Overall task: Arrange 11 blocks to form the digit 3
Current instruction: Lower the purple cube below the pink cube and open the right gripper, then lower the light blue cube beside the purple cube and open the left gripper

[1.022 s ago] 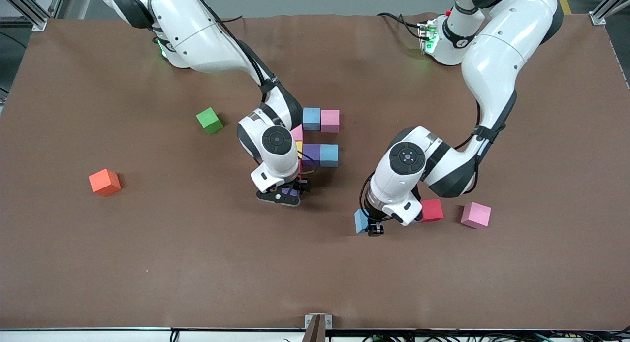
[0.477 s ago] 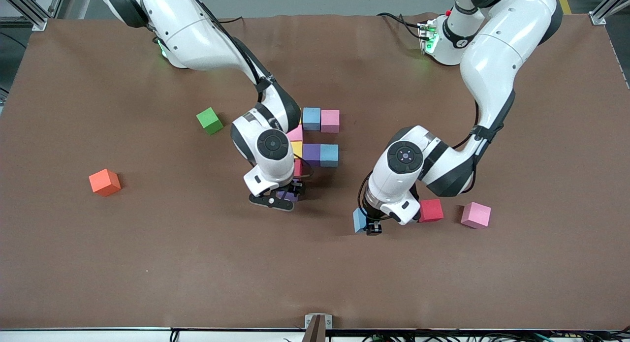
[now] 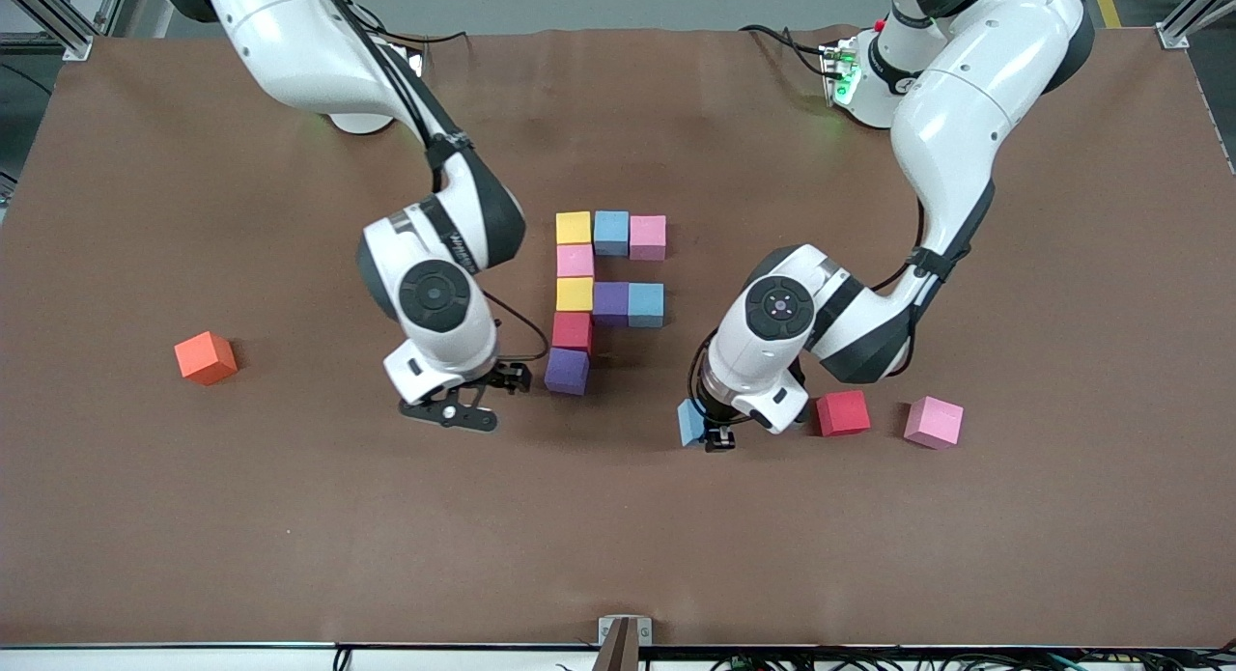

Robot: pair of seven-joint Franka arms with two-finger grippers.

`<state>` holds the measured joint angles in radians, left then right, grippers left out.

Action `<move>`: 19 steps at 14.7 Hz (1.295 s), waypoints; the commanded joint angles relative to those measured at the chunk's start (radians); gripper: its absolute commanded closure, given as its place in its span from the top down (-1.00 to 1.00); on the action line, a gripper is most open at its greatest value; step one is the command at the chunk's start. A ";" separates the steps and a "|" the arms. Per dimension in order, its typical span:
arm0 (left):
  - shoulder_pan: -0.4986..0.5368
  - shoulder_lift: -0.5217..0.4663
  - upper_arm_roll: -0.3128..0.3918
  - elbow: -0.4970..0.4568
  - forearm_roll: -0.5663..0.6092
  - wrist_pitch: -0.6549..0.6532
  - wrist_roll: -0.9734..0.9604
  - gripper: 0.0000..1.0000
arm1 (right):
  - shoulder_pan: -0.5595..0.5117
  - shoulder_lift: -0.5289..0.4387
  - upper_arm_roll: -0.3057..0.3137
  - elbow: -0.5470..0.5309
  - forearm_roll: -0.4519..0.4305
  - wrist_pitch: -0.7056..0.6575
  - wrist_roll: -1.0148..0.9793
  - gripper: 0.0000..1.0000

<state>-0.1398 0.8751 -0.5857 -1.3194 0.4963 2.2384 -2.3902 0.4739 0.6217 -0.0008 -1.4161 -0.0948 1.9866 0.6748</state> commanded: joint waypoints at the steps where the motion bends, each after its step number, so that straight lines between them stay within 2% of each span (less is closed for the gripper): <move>1: -0.036 0.010 0.001 0.006 -0.039 0.006 -0.011 -0.35 | -0.038 -0.068 0.015 -0.093 0.003 0.014 -0.069 1.00; 9: -0.121 0.050 0.004 0.005 -0.059 0.038 -0.023 -0.34 | -0.136 -0.109 0.015 -0.198 -0.006 0.069 -0.162 1.00; 15: -0.168 0.082 0.009 0.005 -0.056 0.108 -0.023 -0.34 | -0.091 -0.097 0.015 -0.365 -0.006 0.342 -0.147 1.00; 19: -0.230 0.084 0.084 0.005 -0.059 0.121 -0.027 -0.34 | -0.038 -0.054 0.015 -0.379 -0.003 0.428 -0.090 1.00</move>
<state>-0.3319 0.9591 -0.5440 -1.3207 0.4519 2.3420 -2.4051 0.4143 0.5646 0.0137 -1.7732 -0.0955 2.3742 0.5491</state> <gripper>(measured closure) 0.410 0.000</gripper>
